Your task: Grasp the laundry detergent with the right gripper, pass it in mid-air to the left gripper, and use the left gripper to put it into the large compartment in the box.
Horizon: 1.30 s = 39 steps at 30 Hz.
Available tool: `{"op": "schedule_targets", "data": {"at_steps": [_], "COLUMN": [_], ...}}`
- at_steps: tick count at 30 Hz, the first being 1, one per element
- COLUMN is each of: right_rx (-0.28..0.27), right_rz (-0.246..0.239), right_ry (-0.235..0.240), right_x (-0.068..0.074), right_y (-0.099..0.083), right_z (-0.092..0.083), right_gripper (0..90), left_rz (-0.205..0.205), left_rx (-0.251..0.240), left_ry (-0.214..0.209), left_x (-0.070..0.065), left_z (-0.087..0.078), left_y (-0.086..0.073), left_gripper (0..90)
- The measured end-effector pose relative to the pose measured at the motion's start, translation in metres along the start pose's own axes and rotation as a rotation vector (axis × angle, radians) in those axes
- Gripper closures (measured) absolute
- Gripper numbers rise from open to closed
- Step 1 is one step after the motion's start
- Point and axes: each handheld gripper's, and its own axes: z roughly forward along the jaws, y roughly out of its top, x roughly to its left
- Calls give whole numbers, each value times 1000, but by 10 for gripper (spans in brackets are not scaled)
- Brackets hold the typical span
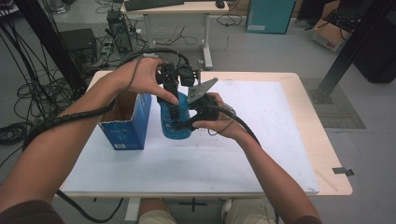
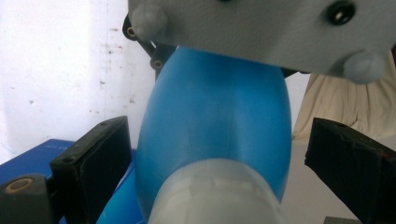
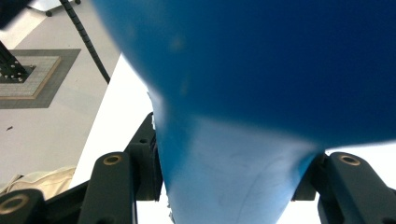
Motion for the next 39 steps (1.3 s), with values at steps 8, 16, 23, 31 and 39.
{"op": "schedule_targets", "data": {"at_steps": [8, 16, 23, 31, 39], "right_rx": [-7, -13, -16, -15, -6], "right_rz": [13, -31, -33, -26, 3], "right_ry": [2, -8, -11, -3, 4], "right_x": [1, -1, 0, 1, 3], "right_y": [0, 0, 1, 1, 1], "right_z": [-2, -4, -4, -2, -2], "right_gripper": [431, 431, 431, 431, 430], "left_rz": [7, 9, -4, -6, 16], "left_rx": [-5, -4, -14, -9, 8], "left_ry": [7, 16, 22, 35, 30], "left_x": [0, -1, -2, -2, -2], "left_z": [0, -1, 0, 0, -1], "left_y": [1, 1, 0, -1, 0], "left_gripper": [152, 244, 290, 355, 362]}}
